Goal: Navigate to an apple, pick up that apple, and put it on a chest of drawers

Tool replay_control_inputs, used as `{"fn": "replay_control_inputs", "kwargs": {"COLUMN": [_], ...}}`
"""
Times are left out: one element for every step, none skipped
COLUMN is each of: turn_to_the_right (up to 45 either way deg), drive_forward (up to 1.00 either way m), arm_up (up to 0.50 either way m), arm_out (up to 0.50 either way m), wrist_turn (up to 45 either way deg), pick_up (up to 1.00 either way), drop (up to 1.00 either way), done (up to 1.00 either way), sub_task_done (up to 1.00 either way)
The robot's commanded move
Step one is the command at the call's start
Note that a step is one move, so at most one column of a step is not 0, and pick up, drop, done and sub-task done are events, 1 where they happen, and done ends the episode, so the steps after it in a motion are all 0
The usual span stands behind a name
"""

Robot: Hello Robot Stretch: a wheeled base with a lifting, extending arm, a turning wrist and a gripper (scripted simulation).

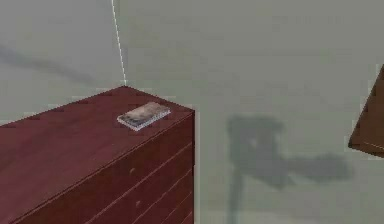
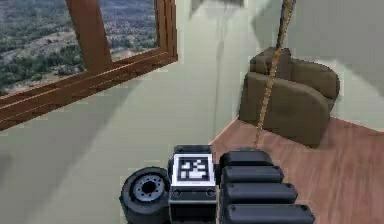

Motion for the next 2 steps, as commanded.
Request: {"fn": "replay_control_inputs", "kwargs": {"turn_to_the_right": [-45.0, -15.0], "drive_forward": [0.0, 0.0], "arm_up": [0.0, 0.0], "arm_out": [0.0, 0.0], "wrist_turn": [0.0, 0.0], "pick_up": [0.0, 0.0], "drop": [0.0, 0.0], "done": [0.0, 0.0], "sub_task_done": [0.0, 0.0]}}
